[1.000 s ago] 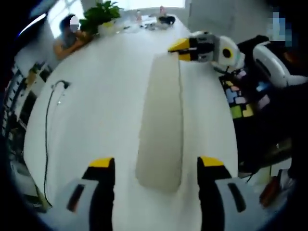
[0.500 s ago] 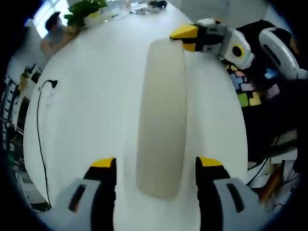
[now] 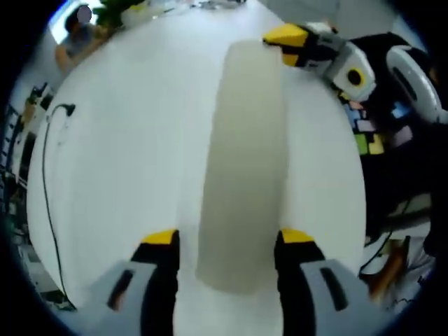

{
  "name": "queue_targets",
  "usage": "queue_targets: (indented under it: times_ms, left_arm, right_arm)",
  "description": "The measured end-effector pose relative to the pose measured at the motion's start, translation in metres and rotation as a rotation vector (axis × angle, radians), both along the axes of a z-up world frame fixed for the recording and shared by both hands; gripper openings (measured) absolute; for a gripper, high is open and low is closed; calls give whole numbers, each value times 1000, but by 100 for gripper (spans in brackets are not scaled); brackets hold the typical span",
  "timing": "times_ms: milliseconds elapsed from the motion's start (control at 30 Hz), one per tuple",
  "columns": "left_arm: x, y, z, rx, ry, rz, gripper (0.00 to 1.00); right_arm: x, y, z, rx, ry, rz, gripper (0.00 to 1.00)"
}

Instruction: Arrange the utensils inside the cutlery case until each visible utensil rests in its matching compartment.

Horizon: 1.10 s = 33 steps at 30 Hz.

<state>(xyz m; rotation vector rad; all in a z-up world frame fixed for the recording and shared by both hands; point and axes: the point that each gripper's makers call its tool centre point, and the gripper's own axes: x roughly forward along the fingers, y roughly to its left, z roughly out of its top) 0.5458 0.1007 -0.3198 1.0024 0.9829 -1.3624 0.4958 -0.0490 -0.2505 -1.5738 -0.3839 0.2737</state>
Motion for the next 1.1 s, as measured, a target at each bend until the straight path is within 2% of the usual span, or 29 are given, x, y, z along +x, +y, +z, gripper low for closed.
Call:
queue_targets:
  times_ms: [67,167,500,800,900,1000,1100]
  left_arm:
    - [-2,0,-1,3,12,2,49]
    - [-2,0,-2,12,9,-1,47]
    - [-9,1,-3,20,4,-34,47]
    - [-15,-3,-2,8,24,-7,45]
    - [-14,-3,-3,15,13,-14,45]
    - [-15,-4,-3,10,21,2,45]
    - [-14,-4,-3,10,29,17,45]
  right_arm:
    - [-1,1,-2,-8,9,3,3]
    - [-2,1,-7,-46,3,11,3]
    - [-7,-2,-16,-58,51,62,4]
    - [-5,-10,-27,-86,114,62,5]
    - [-1,-13,-33,-36,194,65,5]
    - [2,-18,-30,-7,216,57,7]
    - [6,-25,-31,48,276,49,9]
